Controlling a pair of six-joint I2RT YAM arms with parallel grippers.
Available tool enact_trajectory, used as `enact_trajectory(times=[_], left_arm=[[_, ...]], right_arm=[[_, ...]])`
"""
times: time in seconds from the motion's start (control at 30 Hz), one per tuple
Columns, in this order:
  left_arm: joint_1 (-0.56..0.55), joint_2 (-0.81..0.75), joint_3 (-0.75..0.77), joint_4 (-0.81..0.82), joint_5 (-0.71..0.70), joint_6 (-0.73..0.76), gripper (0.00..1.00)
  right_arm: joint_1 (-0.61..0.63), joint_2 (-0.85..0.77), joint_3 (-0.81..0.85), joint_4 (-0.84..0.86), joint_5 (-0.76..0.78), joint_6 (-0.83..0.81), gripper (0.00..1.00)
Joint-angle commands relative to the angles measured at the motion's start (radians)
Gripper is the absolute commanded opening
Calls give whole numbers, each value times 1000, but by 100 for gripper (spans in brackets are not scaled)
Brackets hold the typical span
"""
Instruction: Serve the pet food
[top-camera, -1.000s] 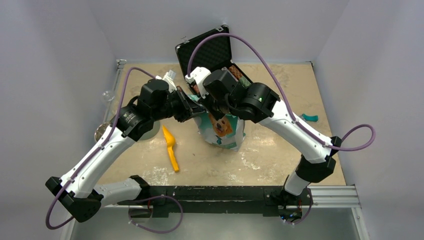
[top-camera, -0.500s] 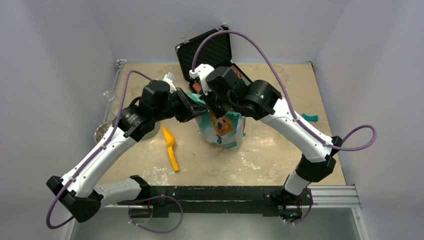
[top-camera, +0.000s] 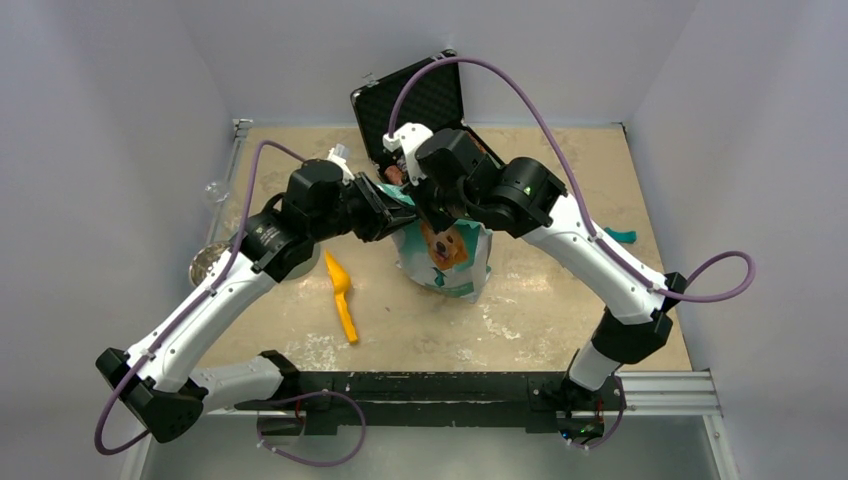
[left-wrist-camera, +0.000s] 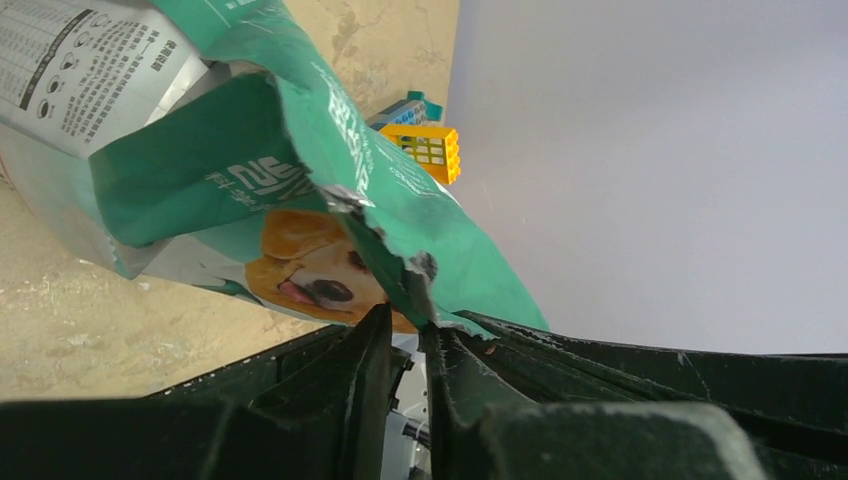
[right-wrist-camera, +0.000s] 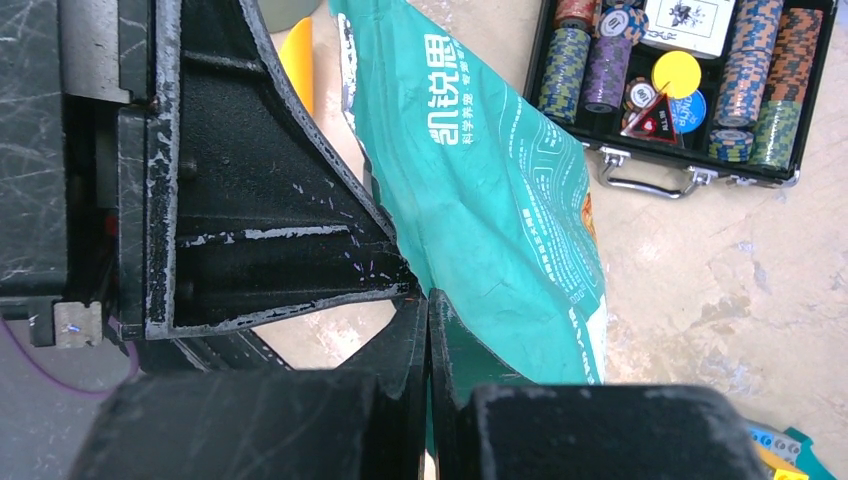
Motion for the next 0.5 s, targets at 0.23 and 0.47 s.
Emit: enact_trajectory(times=[0.23, 0.47], left_arm=[[3, 16, 28, 52, -140, 20, 0], [3, 60, 202, -287, -140, -88, 0]], right_arm=[[20, 18, 32, -2, 81, -94, 8], [42, 4, -57, 63, 213, -126, 19]])
